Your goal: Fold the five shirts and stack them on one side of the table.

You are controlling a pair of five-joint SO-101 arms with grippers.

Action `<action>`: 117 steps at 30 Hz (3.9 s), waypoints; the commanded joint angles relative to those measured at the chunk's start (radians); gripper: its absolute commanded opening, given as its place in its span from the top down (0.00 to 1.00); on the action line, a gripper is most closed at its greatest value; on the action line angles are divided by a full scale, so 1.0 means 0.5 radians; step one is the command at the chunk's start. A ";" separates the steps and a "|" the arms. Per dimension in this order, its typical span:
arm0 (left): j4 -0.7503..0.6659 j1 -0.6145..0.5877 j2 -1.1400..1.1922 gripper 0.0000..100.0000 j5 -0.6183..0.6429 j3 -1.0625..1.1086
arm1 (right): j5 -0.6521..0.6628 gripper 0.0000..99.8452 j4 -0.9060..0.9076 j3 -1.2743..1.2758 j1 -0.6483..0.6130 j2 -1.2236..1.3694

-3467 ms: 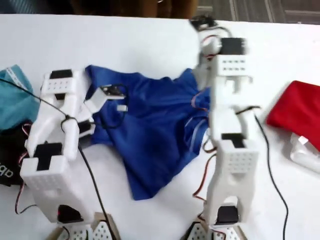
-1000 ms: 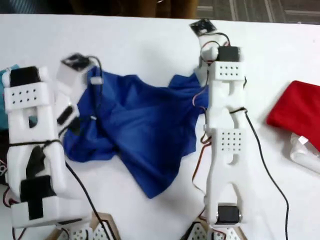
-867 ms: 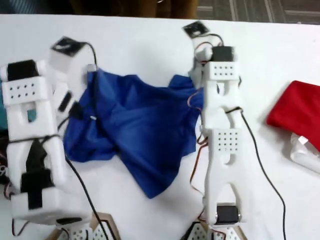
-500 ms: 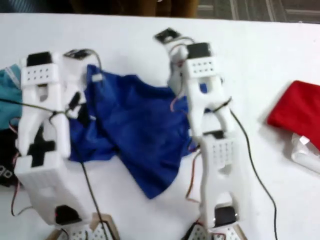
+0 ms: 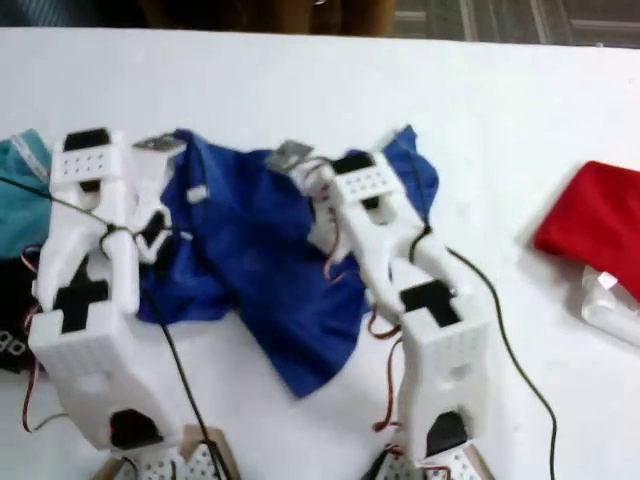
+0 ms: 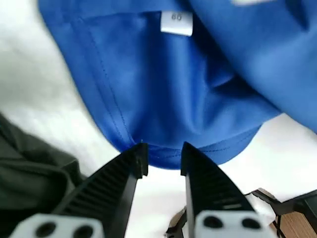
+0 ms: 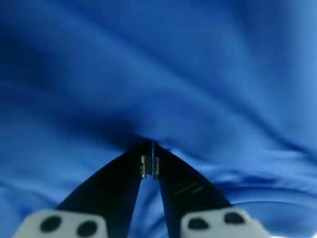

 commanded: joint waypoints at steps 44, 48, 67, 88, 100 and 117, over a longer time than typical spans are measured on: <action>-0.015 -0.347 -0.037 0.87 0.012 0.078 | 0.586 0.98 0.621 0.485 0.130 -0.784; -0.015 -0.350 -0.037 0.87 0.012 0.078 | 0.592 0.91 0.382 0.957 -0.097 -0.977; -0.015 -0.350 -0.037 0.87 0.012 0.078 | 0.583 0.88 -0.008 1.096 -0.434 -0.520; -0.015 -0.350 -0.037 0.87 0.012 0.078 | 0.580 0.98 0.674 -0.371 0.106 -0.729; -0.015 -0.350 -0.037 0.87 0.012 0.078 | 0.574 0.98 0.597 -1.258 0.247 -0.744; 0.003 -0.018 -0.031 0.87 0.012 -0.308 | 0.344 0.98 0.582 -0.862 0.379 -0.738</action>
